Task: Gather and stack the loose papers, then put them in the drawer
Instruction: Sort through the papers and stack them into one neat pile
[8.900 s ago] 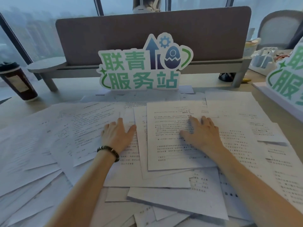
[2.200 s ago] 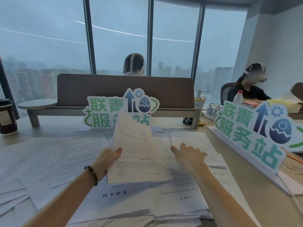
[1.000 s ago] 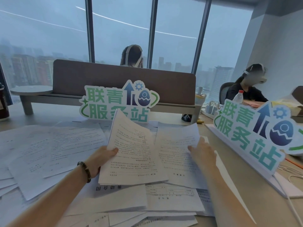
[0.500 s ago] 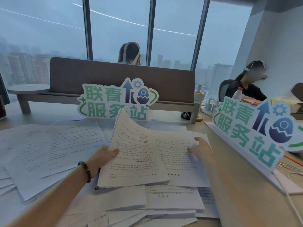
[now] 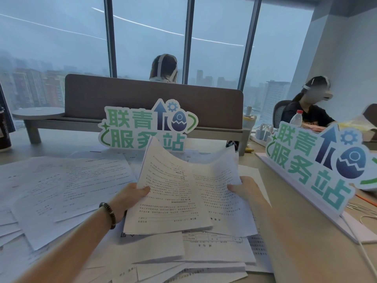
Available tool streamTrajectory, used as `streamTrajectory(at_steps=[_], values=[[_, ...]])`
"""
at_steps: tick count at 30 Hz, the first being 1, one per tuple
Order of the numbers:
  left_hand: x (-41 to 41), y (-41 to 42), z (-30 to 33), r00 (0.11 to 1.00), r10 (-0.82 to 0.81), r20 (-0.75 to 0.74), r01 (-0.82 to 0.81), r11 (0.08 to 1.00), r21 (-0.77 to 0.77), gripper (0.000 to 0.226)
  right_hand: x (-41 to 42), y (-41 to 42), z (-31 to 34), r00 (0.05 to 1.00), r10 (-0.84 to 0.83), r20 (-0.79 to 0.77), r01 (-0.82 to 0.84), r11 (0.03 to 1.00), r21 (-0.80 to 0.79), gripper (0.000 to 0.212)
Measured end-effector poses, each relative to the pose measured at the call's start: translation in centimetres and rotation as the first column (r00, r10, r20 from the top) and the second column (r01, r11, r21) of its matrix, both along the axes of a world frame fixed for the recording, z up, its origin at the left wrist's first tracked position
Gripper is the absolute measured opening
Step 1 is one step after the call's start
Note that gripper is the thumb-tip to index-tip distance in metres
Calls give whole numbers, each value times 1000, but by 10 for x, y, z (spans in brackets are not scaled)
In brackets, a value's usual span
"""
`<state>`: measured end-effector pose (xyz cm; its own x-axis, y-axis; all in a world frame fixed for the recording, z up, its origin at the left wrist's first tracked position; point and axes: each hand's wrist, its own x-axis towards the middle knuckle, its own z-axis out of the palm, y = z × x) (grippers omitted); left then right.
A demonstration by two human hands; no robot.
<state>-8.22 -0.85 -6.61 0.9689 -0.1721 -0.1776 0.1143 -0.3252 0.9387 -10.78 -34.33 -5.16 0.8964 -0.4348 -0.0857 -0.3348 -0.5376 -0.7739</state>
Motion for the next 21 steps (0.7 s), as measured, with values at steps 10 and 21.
streamTrajectory(at_steps=[10, 21], values=[[1, 0, 1, 999, 9, -45, -12, 997, -77, 20, 5, 5, 1, 1000, 16, 25, -18, 995, 100, 33], [7, 12, 2, 986, -10, -164, -36, 961, -276, 28, -1, -7, 4, 989, -67, 130, 12, 923, 385, 26]])
